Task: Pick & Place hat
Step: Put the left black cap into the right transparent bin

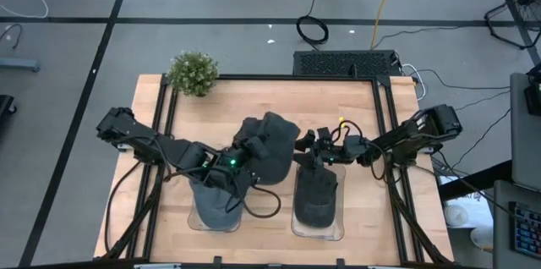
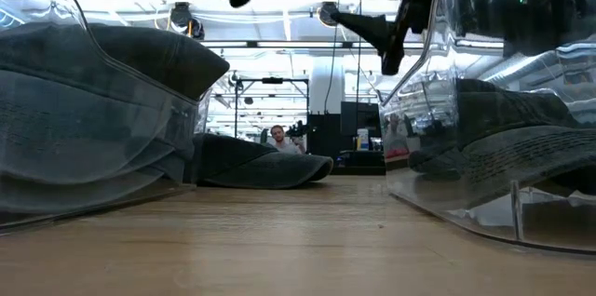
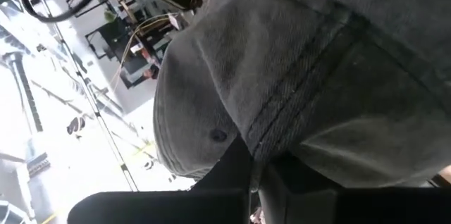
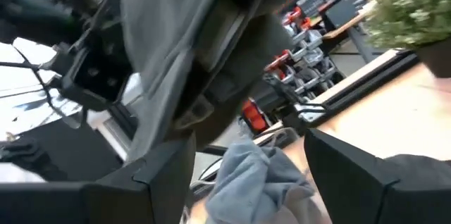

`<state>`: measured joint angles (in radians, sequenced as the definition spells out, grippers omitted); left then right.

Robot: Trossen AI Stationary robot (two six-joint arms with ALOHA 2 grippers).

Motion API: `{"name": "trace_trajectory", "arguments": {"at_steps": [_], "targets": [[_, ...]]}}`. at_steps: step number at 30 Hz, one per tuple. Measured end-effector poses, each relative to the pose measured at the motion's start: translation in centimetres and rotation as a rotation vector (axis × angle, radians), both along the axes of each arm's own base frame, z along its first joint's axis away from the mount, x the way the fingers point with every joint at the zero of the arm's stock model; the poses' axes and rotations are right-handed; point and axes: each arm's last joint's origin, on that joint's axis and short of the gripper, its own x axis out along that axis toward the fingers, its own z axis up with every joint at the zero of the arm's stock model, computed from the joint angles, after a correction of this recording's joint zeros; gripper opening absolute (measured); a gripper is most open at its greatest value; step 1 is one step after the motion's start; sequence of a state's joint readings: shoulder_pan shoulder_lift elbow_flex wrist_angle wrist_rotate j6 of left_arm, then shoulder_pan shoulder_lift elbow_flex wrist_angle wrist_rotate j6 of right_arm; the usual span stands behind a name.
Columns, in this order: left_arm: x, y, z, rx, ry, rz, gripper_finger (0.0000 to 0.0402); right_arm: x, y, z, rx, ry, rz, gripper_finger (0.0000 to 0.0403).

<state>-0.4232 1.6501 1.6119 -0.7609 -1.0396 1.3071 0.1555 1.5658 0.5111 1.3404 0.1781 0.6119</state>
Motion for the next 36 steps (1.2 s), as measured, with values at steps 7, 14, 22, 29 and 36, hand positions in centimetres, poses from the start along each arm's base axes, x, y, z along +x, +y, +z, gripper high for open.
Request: {"name": "trace_trajectory", "arguments": {"at_steps": [7,14,22,29,36], "targets": [[0.2,0.3,0.1,-0.012,-0.023,0.017,0.0006,0.5,1.3,0.9,-0.042,-0.036,0.081,0.0254],[-0.1,0.2,0.2,0.066,-0.039,0.077,0.0005,0.4,1.4,0.9,-0.045,-0.034,0.082,0.0254],[-0.4,0.1,0.0,0.054,-0.039,0.088,0.0005,0.4,1.5,0.9,-0.028,-0.035,0.091,0.0254],[-1.1,0.3,-0.2,0.004,-0.053,0.126,0.0006,0.1,2.3,1.4,-0.057,-0.089,0.11,0.0254],[-0.2,-0.4,-0.3,-0.18,-0.063,-0.002,0.0006,0.1,2.3,1.4,-0.065,-0.085,0.108,0.0254]]}}
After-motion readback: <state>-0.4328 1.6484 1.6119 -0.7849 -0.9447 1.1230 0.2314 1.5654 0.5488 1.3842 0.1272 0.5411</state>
